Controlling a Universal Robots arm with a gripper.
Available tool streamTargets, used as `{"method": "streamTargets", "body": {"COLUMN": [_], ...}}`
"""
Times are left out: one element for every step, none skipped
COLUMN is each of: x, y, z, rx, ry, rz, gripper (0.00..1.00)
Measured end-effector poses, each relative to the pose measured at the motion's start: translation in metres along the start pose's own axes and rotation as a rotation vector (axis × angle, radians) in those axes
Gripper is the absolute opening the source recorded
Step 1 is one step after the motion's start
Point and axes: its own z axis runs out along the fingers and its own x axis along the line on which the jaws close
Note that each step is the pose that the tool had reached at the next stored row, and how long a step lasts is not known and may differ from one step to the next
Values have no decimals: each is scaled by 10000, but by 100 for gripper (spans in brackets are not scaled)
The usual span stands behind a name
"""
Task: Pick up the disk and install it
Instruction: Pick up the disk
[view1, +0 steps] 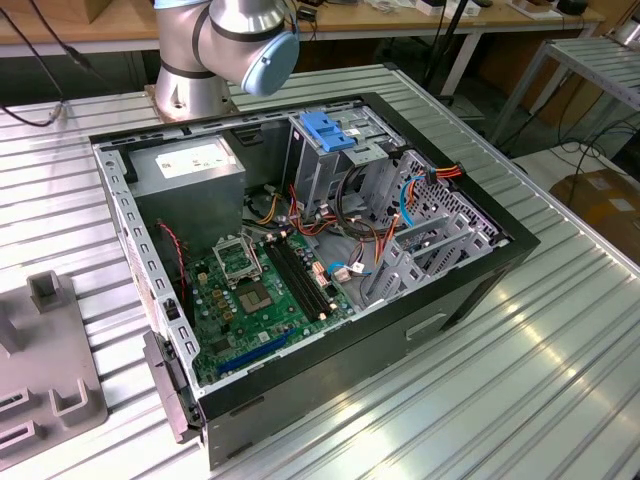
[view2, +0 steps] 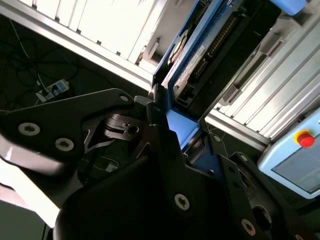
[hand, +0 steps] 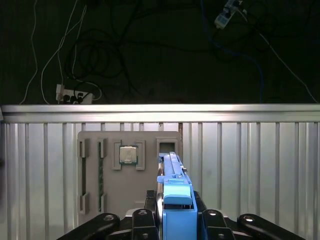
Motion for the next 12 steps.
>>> {"method": "streamTargets", "body": {"x": [1, 1, 2, 3, 3, 4, 5, 5, 6, 7, 8, 9], "y": [0, 0, 0, 0, 0, 0, 0, 1, 1, 0, 0, 1], "z": [-20, -38, -57, -78, -97, -118, -143, -161, -189, -209, -247, -264], "rx": [1, 0, 0, 0, 1, 1, 0, 1, 0, -1, 0, 0], "ry": [0, 0, 0, 0, 0, 0, 0, -1, 0, 1, 0, 0], "rz": [0, 0, 0, 0, 0, 0, 0, 0, 0, 0, 0, 0], "gripper": [36, 36, 36, 36, 36, 36, 36, 36, 36, 36, 36, 36]}}
